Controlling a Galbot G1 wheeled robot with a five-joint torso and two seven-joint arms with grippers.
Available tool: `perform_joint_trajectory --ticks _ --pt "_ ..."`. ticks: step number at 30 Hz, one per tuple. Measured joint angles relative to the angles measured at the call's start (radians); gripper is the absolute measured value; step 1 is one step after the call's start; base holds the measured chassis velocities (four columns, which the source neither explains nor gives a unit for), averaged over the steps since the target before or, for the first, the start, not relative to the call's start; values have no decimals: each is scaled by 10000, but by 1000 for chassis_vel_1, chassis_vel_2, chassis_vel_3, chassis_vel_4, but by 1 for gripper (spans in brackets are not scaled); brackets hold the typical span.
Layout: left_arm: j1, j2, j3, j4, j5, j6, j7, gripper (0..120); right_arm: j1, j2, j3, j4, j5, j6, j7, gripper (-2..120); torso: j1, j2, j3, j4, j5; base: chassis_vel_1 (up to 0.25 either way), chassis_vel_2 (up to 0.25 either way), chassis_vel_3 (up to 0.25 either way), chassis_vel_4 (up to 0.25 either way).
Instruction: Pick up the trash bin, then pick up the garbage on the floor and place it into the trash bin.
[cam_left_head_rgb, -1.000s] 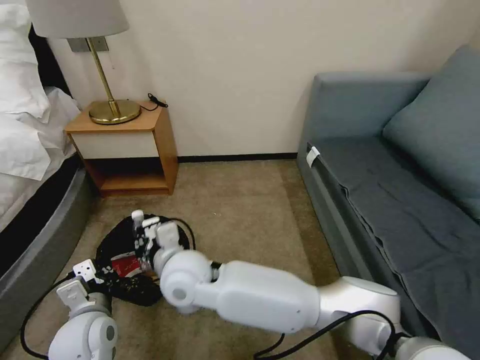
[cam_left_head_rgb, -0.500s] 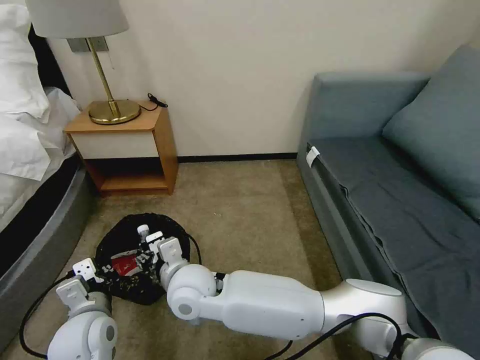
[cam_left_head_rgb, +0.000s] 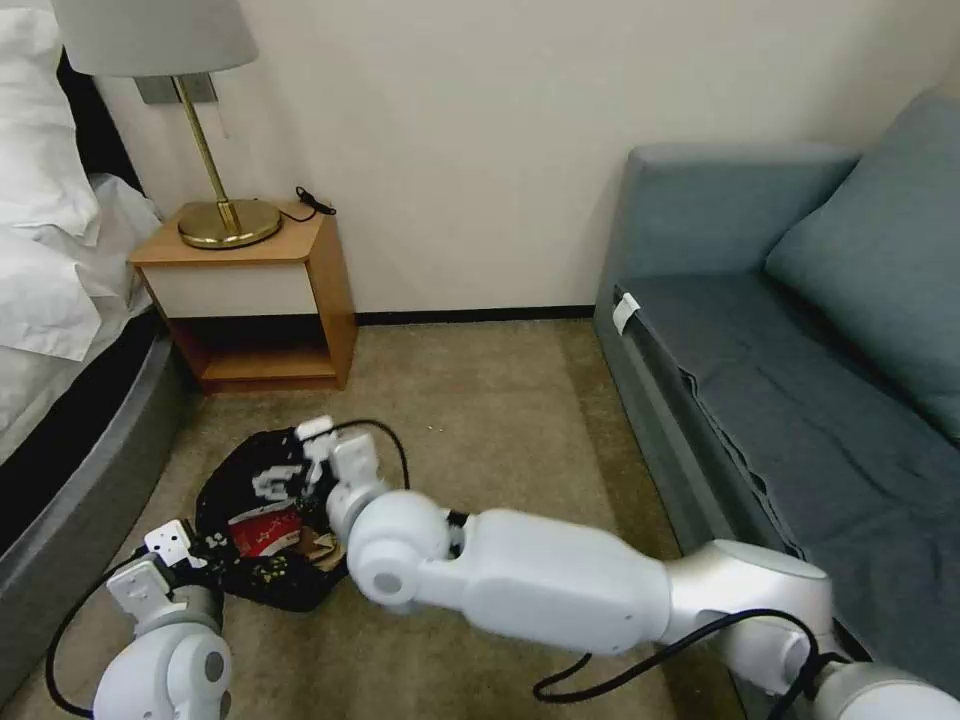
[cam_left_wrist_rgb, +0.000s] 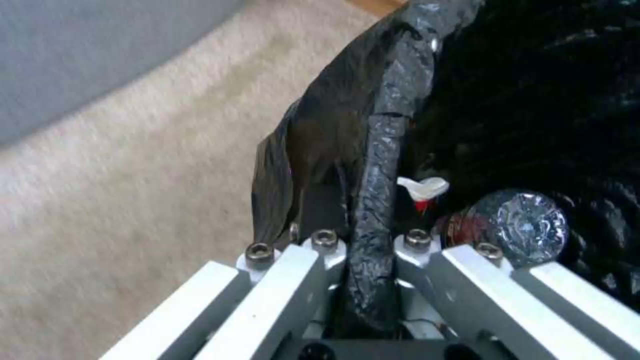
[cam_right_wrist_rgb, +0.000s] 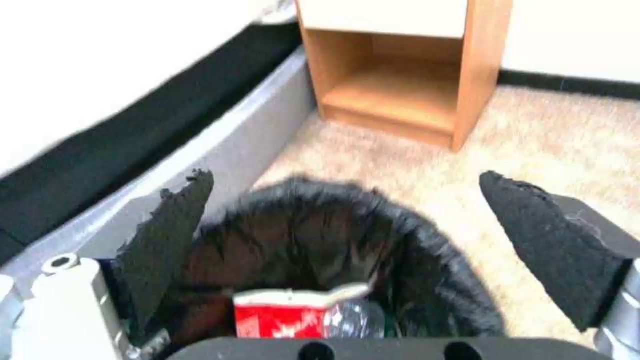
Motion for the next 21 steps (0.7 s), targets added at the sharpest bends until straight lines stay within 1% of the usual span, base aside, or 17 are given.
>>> perform_joint_trajectory --ticks 1,2,4,6,7,10,11,12,15,21 --pt "-23 25 -27 17 -394 67 -193 2 18 -197 98 239 8 -15 0 100 0 0 0 0 1 0 0 0 0" --pt "-23 25 -27 17 -394 67 -193 2 18 -197 98 239 8 -15 0 100 0 0 0 0 1 0 0 0 0" --pt "-79 82 -99 73 -1238 227 -630 2 -7 -508 321 613 -18 -33 1 100 0 0 0 0 1 0 0 0 0" --pt "-139 136 -156 181 -1835 363 -978 2 -139 -708 581 842 -59 -48 1 100 0 0 0 0 0 0 0 0 0" --pt "-139 136 -156 181 -1835 363 -978 2 -139 -708 581 842 -59 -48 1 100 0 0 0 0 0 0 0 0 0" --pt "-298 235 -179 472 -2336 543 -1550 2 -466 -895 997 1046 -123 -67 -1 100 0 0 0 0 1 0 0 0 0" --pt "-366 270 -179 602 -2414 627 -1709 2 -614 -979 1109 1133 -124 -78 -1 100 0 0 0 1 1 0 0 0 0" --pt "-366 270 -179 602 -2414 627 -1709 2 -614 -979 1109 1133 -124 -78 -1 100 0 0 0 1 1 0 0 0 0" --pt "-490 314 -172 883 -2501 744 -1876 2 -1001 -1242 1348 1362 -122 -102 -1 100 0 0 0 0 1 0 0 0 0" --pt "-609 320 -122 1170 -2482 805 -1904 2 -1507 -1554 1595 1463 -335 -104 -80 100 0 0 0 0 2 0 0 0 0"
